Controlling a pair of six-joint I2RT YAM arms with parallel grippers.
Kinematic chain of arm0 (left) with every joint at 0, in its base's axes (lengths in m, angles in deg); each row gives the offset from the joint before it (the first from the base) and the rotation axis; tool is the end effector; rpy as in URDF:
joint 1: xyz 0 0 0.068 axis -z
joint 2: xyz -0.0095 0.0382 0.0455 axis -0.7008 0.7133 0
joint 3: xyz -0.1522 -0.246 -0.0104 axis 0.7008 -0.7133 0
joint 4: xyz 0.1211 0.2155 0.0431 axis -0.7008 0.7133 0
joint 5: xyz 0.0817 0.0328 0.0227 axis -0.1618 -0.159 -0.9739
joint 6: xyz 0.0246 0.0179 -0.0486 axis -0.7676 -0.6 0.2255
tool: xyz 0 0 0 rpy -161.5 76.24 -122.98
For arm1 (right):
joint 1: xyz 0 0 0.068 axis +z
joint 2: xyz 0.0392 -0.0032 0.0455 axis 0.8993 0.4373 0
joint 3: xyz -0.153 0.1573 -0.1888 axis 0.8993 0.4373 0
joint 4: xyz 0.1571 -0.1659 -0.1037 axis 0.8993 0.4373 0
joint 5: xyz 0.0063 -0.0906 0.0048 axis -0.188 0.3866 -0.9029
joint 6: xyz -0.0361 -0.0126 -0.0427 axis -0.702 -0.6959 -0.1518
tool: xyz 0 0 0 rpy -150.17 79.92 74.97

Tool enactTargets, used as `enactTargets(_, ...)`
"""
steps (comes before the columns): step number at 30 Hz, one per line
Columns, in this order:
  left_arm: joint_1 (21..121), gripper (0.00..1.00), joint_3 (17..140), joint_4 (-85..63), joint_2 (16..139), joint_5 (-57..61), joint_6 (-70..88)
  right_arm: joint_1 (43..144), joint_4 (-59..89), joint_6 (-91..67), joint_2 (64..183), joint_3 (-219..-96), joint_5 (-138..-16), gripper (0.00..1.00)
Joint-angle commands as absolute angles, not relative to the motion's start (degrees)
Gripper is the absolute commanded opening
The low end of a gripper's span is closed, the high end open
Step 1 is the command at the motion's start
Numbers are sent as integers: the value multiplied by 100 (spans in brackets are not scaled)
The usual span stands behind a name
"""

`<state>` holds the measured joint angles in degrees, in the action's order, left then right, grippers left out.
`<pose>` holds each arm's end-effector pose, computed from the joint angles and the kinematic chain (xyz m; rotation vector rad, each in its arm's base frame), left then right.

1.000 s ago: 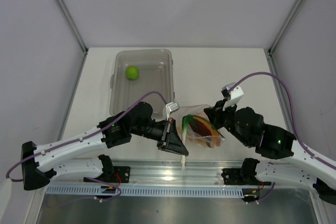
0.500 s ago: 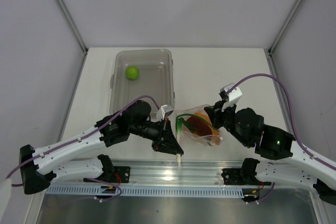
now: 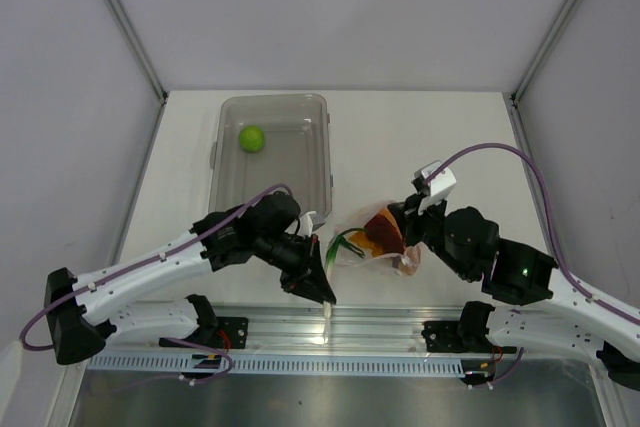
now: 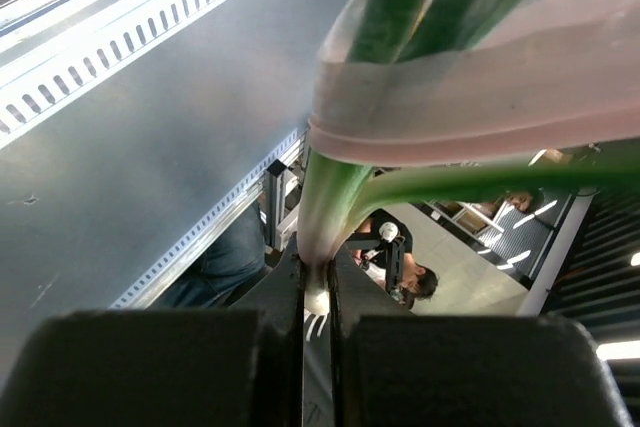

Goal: Place the food in the zip-top bag and seal the zipper
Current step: Place the fake vegetable in the zipper food storage bag.

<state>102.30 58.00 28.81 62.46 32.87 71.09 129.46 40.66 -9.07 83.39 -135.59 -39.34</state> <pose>0.0816 -0.1775 0.3060 0.0010 -2.5503 1.2889 0.0727 0.1096 0.3812 -0.4952 1.7359 0.4696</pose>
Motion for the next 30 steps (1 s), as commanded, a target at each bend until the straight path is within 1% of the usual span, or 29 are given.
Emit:
enactTargets(1, 10092, 1, 6265, 3485, 6303, 3315, 6734, 12920, 3576, -1043, 8243, -13635, -3987, 0)
enactTargets(7, 10092, 1, 6888, 3590, 6680, 3358, 6821, 12929, 3321, -1219, 8217, -13486, -4619, 0)
enactTargets(11, 10092, 1, 7240, 3617, 7050, 3578, 7076, 12929, 3224, -1272, 8252, -13398, -4708, 0)
enactTargets(16, 10092, 1, 7241, 3249, 7024, 3456, 7812, 12929, 3259, -1263, 8269, -13363, -4717, 0)
enactTargets(20, 10048, 1, 7171, 3274, 6832, 3272, 8420, 12929, 3312, -1228, 8261, -13380, -4770, 0)
enactTargets(22, 10039, 6, 6996, 3126, 6621, 3035, 8988, 12929, 3338, -1202, 8243, -13371, -4770, 0)
enactTargets(24, 10039, 9, 6549, 2284, 6225, 2640, 9404, 12929, 3294, -1166, 8234, -13328, -4761, 0)
enactTargets(26, 10022, 21, 6293, 1660, 6014, 2428, 9870, 12929, 3259, -1114, 8217, -13310, -4805, 0)
enactTargets(27, 10004, 29, 6196, 1518, 5926, 2323, 9967, 12929, 3242, -1087, 8217, -13310, -4822, 0)
enactTargets(30, 9908, 38, 6108, 1341, 5890, 2208, 10056, 12929, 3250, -1052, 8217, -13336, -4858, 0)
